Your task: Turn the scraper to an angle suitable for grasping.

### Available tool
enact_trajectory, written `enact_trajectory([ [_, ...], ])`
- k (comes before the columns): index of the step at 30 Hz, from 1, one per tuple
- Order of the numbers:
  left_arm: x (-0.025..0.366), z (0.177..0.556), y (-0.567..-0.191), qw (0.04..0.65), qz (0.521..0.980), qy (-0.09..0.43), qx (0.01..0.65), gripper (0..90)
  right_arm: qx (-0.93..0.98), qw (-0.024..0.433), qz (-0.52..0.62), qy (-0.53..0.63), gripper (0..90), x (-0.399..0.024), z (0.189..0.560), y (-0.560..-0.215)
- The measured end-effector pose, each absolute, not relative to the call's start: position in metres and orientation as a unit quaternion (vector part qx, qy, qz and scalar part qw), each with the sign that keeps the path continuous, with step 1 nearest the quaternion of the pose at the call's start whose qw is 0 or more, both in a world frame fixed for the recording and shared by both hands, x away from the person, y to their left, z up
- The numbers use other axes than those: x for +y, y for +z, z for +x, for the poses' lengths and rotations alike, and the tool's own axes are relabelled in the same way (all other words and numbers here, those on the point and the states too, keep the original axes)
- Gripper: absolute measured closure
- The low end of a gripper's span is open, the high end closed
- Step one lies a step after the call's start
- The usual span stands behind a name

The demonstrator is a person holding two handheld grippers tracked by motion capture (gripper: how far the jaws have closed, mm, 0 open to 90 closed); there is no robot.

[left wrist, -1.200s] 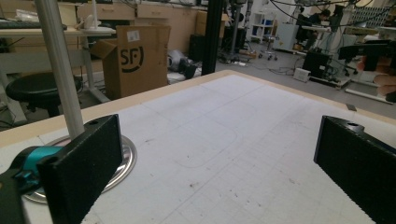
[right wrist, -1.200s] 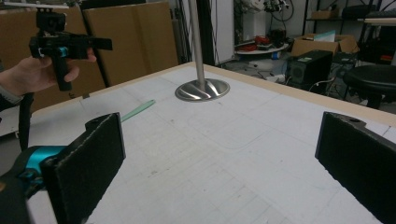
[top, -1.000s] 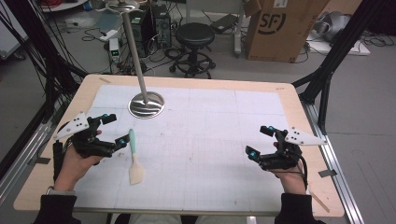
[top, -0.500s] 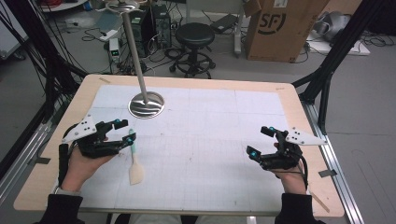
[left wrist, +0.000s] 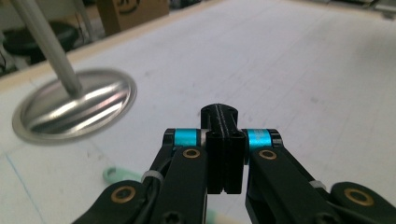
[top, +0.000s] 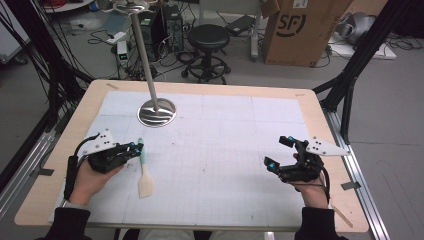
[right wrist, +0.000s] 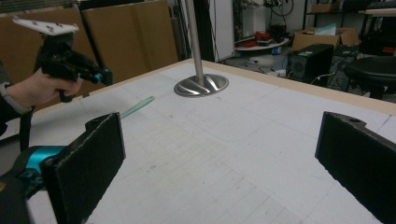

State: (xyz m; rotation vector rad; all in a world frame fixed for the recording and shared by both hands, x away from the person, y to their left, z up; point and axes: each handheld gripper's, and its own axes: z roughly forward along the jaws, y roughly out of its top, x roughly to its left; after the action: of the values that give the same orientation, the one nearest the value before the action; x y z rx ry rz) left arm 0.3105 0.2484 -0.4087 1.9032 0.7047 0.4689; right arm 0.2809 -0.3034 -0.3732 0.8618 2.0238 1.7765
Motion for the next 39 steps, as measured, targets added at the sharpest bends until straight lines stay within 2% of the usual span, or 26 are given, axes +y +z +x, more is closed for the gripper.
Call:
enact_trajectory([
  [7,0.255,0.323,-0.422,0.466,0.794,0.18,0.347,89.7,0.707,0.153,0.305,0.62,0.3,-0.304,0.281,-0.375],
  [13,0.255,0.334,-0.434,0.428,0.808,0.174,0.367,89.7,0.707,0.15,0.299,0.623,0.3,-0.302,0.279,-0.374],
  [24,0.258,0.342,-0.443,0.403,0.802,0.166,0.407,89.8,0.708,0.148,0.303,0.62,0.3,-0.305,0.28,-0.377],
  [29,0.259,0.343,-0.445,0.4,0.802,0.154,0.416,89.7,0.71,0.147,0.302,0.618,0.3,-0.304,0.28,-0.377],
  [39,0.247,0.342,-0.448,0.391,0.811,0.174,0.399,89.7,0.708,0.151,0.303,0.619,0.3,-0.307,0.28,-0.377],
])
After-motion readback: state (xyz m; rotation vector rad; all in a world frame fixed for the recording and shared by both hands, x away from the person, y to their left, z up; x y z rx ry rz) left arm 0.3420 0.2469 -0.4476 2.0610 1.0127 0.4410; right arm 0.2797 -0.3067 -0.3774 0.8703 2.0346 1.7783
